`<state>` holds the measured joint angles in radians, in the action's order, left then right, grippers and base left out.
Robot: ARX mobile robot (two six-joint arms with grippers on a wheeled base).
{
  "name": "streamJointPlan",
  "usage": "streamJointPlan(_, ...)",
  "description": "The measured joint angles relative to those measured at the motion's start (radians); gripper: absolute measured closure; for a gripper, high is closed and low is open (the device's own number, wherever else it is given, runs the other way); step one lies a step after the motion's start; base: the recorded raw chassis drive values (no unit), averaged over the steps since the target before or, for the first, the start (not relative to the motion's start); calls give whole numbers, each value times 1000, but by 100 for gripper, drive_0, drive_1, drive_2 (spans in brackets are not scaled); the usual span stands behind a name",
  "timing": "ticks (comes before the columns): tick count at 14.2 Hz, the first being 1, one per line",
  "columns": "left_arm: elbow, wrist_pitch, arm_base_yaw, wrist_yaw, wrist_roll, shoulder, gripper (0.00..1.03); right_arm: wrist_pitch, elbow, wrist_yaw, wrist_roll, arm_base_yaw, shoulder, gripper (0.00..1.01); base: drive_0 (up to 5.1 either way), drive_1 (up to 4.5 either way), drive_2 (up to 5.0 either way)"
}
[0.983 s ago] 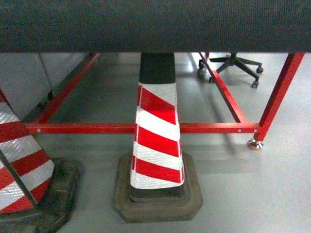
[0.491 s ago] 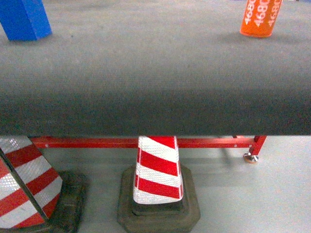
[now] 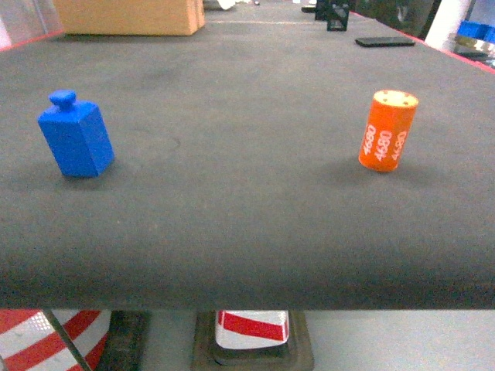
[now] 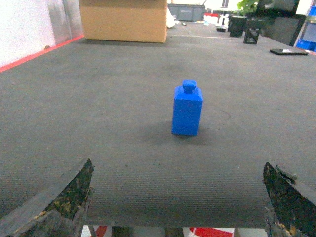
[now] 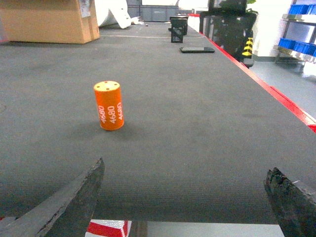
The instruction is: Sort blue parts and orange caps into right shelf containers
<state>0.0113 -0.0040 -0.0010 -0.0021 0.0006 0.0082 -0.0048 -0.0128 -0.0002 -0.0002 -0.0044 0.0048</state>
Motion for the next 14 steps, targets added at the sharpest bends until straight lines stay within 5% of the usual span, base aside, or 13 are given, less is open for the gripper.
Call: streamJointPlan(14,0,0,0,2,0,0,5,0,0,0,0,0,0,3,0,0,0)
